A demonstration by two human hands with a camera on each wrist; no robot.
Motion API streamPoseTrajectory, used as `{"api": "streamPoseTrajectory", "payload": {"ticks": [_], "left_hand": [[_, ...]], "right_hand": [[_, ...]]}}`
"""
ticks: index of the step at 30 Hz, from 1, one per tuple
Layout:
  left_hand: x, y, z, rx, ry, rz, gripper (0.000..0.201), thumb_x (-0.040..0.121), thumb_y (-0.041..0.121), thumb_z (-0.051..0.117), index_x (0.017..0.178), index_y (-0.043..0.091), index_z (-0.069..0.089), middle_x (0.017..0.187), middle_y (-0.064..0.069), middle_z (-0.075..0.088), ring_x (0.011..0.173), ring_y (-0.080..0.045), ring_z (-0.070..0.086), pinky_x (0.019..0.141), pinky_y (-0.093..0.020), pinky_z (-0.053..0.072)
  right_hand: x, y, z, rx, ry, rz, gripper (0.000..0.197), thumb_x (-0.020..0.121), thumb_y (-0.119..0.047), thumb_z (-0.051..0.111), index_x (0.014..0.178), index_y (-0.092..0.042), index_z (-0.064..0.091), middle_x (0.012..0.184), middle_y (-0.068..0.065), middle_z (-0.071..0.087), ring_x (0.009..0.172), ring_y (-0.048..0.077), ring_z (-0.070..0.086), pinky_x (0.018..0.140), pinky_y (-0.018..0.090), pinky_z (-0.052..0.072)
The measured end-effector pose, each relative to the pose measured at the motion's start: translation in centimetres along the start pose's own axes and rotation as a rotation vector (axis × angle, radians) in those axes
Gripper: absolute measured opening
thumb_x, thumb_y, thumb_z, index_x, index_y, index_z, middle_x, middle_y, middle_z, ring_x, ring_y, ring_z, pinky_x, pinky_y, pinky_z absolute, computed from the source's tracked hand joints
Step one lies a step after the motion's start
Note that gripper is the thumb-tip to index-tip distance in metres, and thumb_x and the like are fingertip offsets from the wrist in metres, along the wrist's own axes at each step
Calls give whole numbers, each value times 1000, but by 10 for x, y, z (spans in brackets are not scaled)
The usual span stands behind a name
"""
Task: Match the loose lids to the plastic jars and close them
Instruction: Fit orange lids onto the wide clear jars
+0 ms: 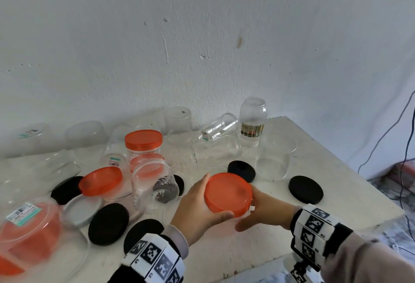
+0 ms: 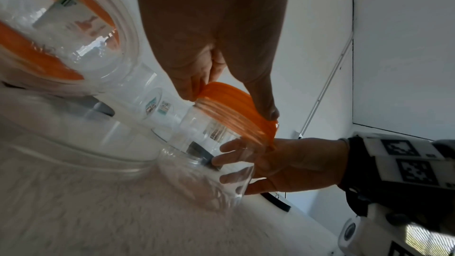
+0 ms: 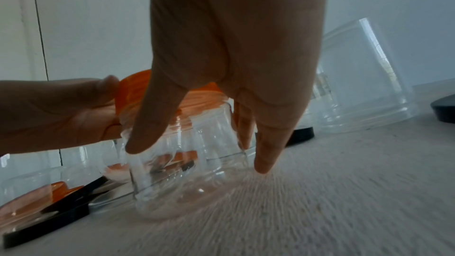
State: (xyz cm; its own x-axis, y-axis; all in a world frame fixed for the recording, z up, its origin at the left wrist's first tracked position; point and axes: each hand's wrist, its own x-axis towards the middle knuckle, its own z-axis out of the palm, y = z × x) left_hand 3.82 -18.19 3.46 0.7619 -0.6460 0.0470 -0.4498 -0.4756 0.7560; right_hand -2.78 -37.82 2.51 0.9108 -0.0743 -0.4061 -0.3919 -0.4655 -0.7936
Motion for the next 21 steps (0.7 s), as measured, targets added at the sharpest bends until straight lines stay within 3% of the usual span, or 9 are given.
{"api": "streamPoseTrajectory", "payload": {"ticks": [4,8,11,14,17,21], "left_hand": [[1,-2,3,-25,-17,-27,110,65,58,75,150,26,11,151,8,28,135,-10,32,101,-15,25],[6,-6,5,-69,-65,-62,118,64,56,77,150,25,3,153,7,22,137,-11,27,108,-23,25],[10,-11,7,-128,-138,-88,125,64,45,83,150,24,-5,154,6,18,134,-7,24,111,-22,22],[14,-15,11,-162,-192,-123,129,65,31,86,149,21,-11,153,1,18,138,-15,26,116,-33,25],[18,-15,12,-236,-199,-158,129,63,23,88,148,21,-9,148,-1,25,134,-16,33,113,-36,30],[19,-14,13,-269,-213,-156,125,63,16,88,148,19,-3,145,-1,28,133,-18,35,112,-38,33]], "right_hand": [[2,1,-1,-15,-2,12,110,63,-18,89,144,-36,18,134,-14,41,125,12,39,107,32,36],[0,-5,-10,-66,-17,38,111,63,-21,89,145,-31,14,140,-9,37,136,18,35,111,36,33],[-4,-22,-28,-191,-33,9,124,62,-27,90,149,-30,2,152,-6,22,140,18,25,113,34,26],[-6,-45,-40,-365,-61,-54,124,63,-30,89,150,-33,0,154,-6,18,139,16,26,110,29,29],[-2,-66,-38,-544,-88,-105,120,64,-36,87,150,-36,4,151,-9,21,137,16,28,110,38,36],[5,-85,-24,-797,-157,-105,117,64,-43,84,149,-43,4,154,-15,10,141,19,16,111,49,32]]}}
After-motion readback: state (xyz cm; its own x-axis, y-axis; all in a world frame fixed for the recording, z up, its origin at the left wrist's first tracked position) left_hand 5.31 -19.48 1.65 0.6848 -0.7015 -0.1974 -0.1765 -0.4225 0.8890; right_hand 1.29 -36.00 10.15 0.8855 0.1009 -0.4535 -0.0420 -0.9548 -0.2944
